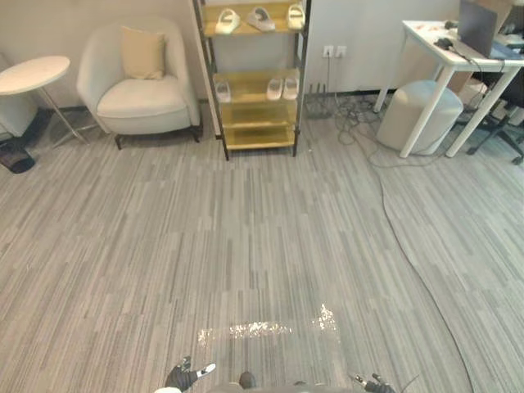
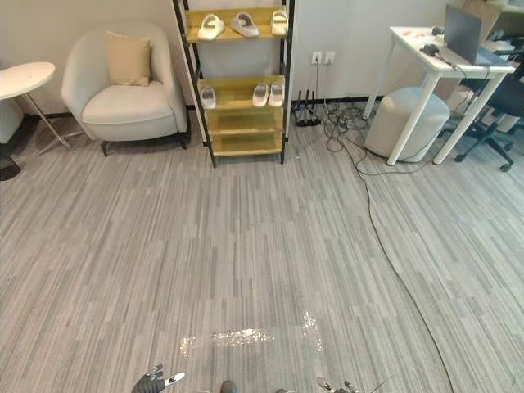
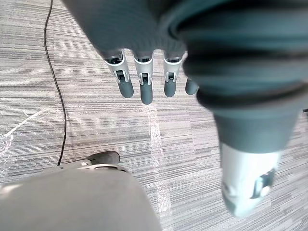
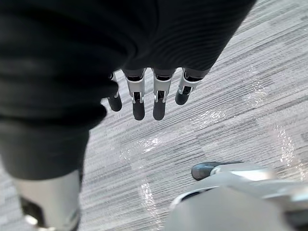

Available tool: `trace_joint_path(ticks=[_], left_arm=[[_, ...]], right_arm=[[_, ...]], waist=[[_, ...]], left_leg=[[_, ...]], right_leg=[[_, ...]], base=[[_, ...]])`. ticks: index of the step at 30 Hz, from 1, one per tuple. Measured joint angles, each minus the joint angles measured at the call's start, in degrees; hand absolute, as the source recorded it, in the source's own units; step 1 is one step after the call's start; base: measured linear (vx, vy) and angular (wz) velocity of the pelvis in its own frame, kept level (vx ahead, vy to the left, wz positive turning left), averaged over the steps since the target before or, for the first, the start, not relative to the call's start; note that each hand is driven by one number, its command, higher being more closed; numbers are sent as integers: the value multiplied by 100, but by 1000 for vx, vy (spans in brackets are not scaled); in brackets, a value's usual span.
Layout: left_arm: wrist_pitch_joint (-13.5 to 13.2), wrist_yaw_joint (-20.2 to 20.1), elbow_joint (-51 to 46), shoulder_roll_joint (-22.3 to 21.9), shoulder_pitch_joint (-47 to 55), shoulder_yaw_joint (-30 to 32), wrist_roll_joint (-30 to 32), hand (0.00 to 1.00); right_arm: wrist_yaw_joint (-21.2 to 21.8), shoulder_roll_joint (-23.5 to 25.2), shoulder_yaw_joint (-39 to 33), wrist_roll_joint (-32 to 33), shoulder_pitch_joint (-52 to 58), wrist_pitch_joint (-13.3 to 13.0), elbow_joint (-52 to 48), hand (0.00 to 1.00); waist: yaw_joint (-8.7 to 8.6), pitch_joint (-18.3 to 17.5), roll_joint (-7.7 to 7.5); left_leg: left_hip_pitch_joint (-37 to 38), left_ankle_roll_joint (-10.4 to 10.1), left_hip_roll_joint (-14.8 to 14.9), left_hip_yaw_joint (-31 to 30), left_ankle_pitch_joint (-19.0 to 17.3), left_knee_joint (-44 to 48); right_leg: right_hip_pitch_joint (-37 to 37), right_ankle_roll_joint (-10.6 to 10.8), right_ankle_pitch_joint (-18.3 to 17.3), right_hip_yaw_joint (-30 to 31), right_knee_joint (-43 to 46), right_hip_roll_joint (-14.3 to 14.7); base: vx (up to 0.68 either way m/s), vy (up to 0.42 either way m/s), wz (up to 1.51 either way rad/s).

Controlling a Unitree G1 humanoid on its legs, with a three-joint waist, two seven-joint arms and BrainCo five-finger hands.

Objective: Organize the slippers on the shoe rack

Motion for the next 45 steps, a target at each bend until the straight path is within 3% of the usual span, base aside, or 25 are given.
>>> trace_joint_path(ticks=[7, 23, 30, 32, 34, 35, 38, 39, 41, 42, 44, 45], left_arm=[[-1, 1, 80, -54, -77, 170, 72, 0], [-1, 6, 78, -61, -113, 238, 70, 0], [1, 78, 77, -36, -145, 342, 64, 0], [1, 81, 76, 24, -222, 343, 49, 0], [0, 94, 54, 54, -277, 377, -38, 0], [0, 97, 38, 51, -277, 388, -56, 0], [-3, 106, 3, -34, -335, 426, -121, 0], [-10, 115, 9, -36, -339, 441, -150, 0], [-23, 126, 7, -66, -350, 493, -243, 0], [-28, 115, 2, -53, -380, 602, -312, 0], [-36, 119, -84, -69, -378, 611, -336, 0], [-52, 120, -78, -152, -318, 661, -345, 0]], right_arm=[[10, 185, -164, -25, -333, -49, 5, 0], [19, 362, 9, -40, -475, -63, -14, 0], [14, 368, 83, -36, -536, -64, -13, 0], [13, 394, 130, -27, -567, -77, -14, 0], [12, 377, 261, 10, -564, -94, -8, 0], [14, 364, 283, 23, -565, -97, -9, 0], [10, 186, 487, 96, -565, -125, -14, 0], [-4, 159, 505, 104, -554, -117, -6, 0], [-9, 160, 506, 202, -588, -113, -7, 0], [-11, 171, 507, 202, -669, -108, -6, 0], [-17, 149, 506, 202, -782, -111, -10, 0], [-17, 143, 536, 201, -837, -114, -13, 0]], waist=[[12, 45, -15], [41, 176, -47], [40, 241, -156], [41, 297, -247], [87, 328, -286], [94, 337, -270], [195, 475, -61], [219, 500, 4], [232, 515, -20], [238, 584, -97], [318, 622, -142], [395, 611, -54]], left_leg=[[229, -84, -15, 5, -43, -167], [348, -119, -64, 18, -66, -323], [279, -141, -67, 9, -96, -280], [-64, -177, -48, 29, -395, 381], [-786, -374, 98, 309, -853, 2068], [-959, -402, 164, 401, -908, 2486], [-1745, -409, 802, 888, -915, 4606], [-1915, -246, 1008, 968, -1166, 4890], [-2184, -252, 1061, 938, -1305, 4568], [-2329, -259, 931, 933, -1233, 3806], [-2365, -369, 689, 889, -721, 2347], [-2420, -313, 693, 681, -414, 1986]], right_leg=[[233, 279, 7, -219, -153, -7], [332, 278, 6, -455, -308, -48], [334, 271, 2, -608, -351, -53], [320, 257, -6, -673, -333, -106], [333, 119, -95, -720, -290, -186], [359, 87, -119, -722, -288, -192], [665, 30, -227, -650, -305, -132], [733, 14, -327, -603, -247, -139], [733, 38, -370, -555, -237, -233], [735, 111, -419, -546, -232, -407], [627, 286, -547, -517, -196, -635], [638, 484, -684, -354, -151, -648]], base=[[61, -17, 4], [-3, -15, -1], [10, -20, 4], [5, -24, 12], [-28, -7, 2], [-27, -3, -5], [33, 18, -10], [102, 60, -8], [112, 79, -1], [174, 153, 6], [243, 270, -19], [260, 287, -47]])
